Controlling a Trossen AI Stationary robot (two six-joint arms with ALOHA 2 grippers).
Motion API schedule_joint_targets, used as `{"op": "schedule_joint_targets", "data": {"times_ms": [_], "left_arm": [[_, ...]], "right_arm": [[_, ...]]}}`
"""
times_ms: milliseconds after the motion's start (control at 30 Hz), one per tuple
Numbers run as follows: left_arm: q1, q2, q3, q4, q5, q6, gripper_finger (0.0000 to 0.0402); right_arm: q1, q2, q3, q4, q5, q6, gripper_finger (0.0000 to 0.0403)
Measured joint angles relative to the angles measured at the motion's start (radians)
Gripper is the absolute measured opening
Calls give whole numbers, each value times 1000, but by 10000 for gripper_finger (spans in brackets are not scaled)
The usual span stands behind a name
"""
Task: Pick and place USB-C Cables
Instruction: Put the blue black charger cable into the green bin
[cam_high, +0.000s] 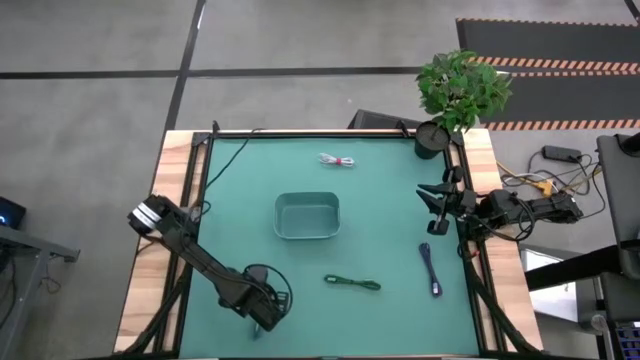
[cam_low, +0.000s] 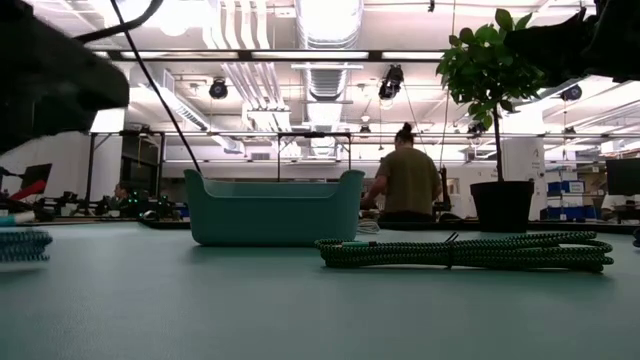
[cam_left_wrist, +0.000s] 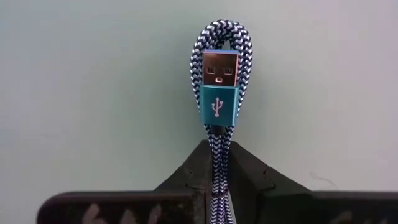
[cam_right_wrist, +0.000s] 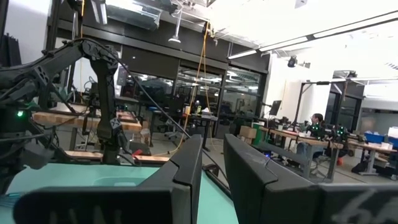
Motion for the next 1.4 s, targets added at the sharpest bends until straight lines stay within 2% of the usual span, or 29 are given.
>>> {"op": "schedule_joint_targets", "data": {"times_ms": [133, 467, 633, 1133, 1400], "left_arm": [[9, -29, 12, -36, 16, 18, 19], [26, -111, 60, -35, 20, 250, 19], [52, -119, 117, -25, 19, 473, 19], [222, -119, 247, -2, 3, 952, 19], [325, -119, 301, -3, -19, 1245, 19]], "right_arm": [[0, 0, 0, 0, 0, 7, 59], [0, 0, 0, 0, 0, 7, 59], [0, 0, 0, 1, 0, 5, 59], [0, 0, 0, 1, 0, 2, 59], [0, 0, 8, 19, -1, 54, 59]]}}
